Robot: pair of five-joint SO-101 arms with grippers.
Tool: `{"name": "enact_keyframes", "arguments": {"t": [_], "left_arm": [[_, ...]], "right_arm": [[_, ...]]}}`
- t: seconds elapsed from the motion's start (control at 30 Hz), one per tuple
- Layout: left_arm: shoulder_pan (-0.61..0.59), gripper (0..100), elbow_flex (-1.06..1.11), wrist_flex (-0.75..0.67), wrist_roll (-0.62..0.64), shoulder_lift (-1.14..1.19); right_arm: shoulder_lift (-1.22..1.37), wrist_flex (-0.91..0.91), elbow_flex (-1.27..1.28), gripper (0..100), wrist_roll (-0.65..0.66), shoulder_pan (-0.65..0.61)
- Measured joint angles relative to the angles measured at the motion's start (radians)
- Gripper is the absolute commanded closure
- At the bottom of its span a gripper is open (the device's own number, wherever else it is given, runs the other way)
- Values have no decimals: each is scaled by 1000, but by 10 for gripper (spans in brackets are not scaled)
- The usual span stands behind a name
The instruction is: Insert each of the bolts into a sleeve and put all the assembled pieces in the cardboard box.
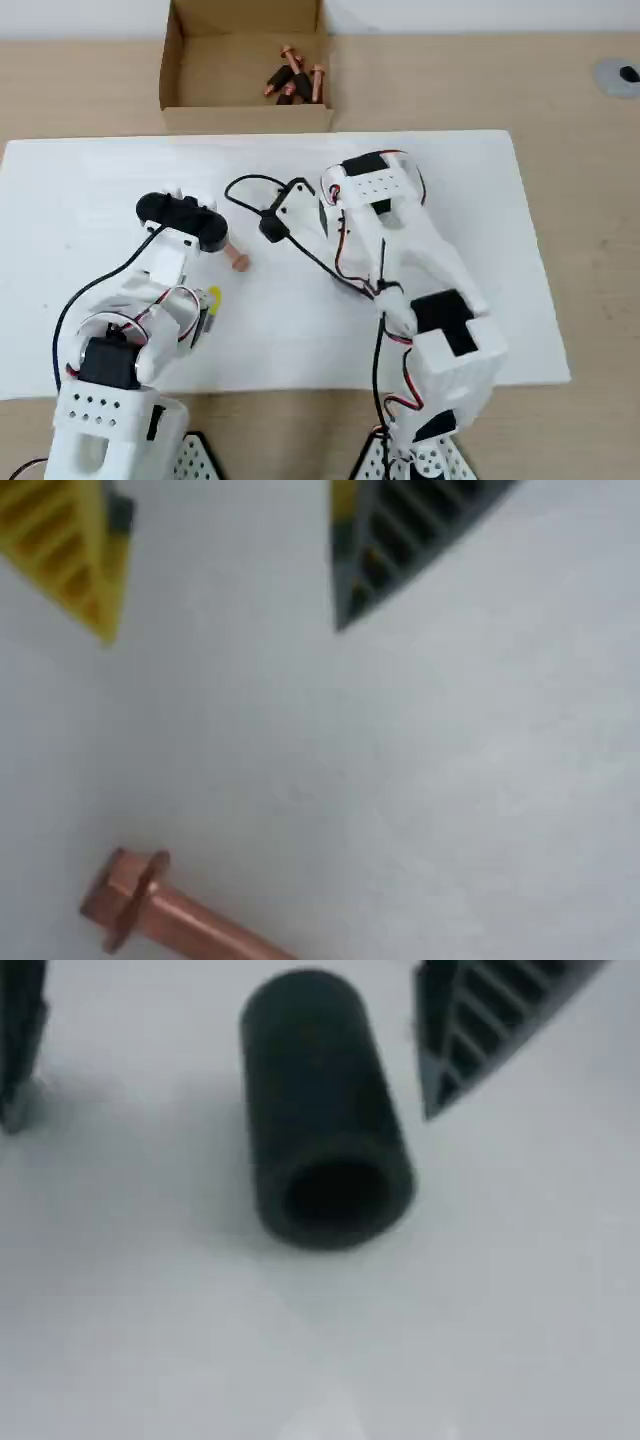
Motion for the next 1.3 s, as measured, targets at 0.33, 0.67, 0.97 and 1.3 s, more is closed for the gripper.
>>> {"name": "enact_keyframes", "arguments": {"t": [0.33,0.67,0.97,1.3], "left_arm": [[-3,843,0,0,-35,0],[-3,843,-18,0,-37,0],[-86,843,-18,-43,-37,0],[-117,843,-43,-37,-35,0]], "right_arm": [[17,-37,-11,931,12,14],[35,-58,-63,941,-14,26],[66,155,-318,941,-126,6],[52,226,-396,941,-137,12]]}}
